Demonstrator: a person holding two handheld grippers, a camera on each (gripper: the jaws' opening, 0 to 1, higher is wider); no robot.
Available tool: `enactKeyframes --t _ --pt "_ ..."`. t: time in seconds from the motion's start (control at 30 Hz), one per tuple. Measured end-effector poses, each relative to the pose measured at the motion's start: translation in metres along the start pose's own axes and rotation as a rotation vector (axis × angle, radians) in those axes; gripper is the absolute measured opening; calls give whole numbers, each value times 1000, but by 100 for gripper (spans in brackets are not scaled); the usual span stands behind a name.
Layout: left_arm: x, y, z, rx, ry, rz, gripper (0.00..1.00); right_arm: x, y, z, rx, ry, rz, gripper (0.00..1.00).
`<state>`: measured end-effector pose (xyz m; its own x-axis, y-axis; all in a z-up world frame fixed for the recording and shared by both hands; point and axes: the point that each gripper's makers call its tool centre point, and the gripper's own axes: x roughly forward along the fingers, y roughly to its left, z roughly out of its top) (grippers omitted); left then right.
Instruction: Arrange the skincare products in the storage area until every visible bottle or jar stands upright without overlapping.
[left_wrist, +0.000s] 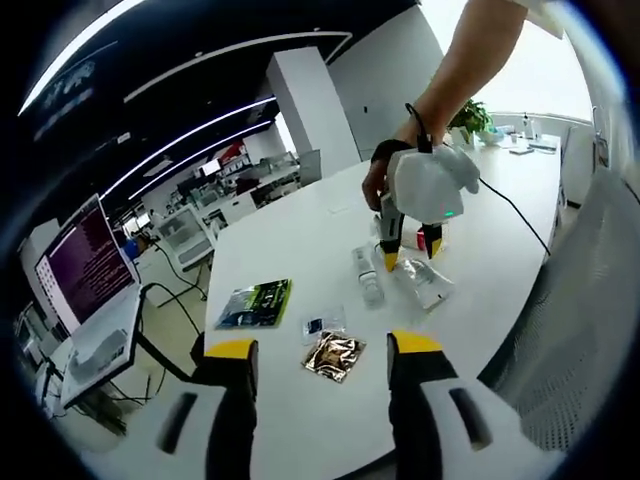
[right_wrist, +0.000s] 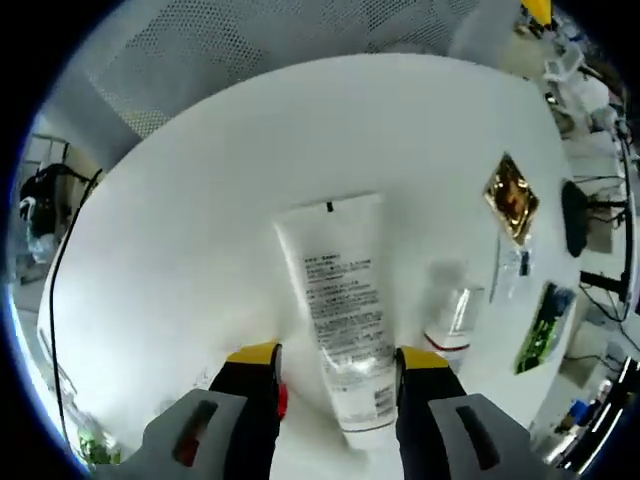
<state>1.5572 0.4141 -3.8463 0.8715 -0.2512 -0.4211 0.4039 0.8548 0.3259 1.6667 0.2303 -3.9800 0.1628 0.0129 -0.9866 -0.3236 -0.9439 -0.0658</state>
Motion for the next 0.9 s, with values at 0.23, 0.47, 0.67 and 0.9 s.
enactKeyframes --t 0.23,0.47,0.67,0.9 --pt "0 -1 -2 10 6 -8 43 3 -1 -1 -23 14 44 39" --pt "0 -4 -6 16 21 -26 37 5 -2 -1 5 23 97 35" --pt "1 -5 -8 18 29 -32 37 5 -4 -1 20 13 85 30" --pt "1 -5 -9 18 36 -34 35 3 -5 1 59 -25 63 24"
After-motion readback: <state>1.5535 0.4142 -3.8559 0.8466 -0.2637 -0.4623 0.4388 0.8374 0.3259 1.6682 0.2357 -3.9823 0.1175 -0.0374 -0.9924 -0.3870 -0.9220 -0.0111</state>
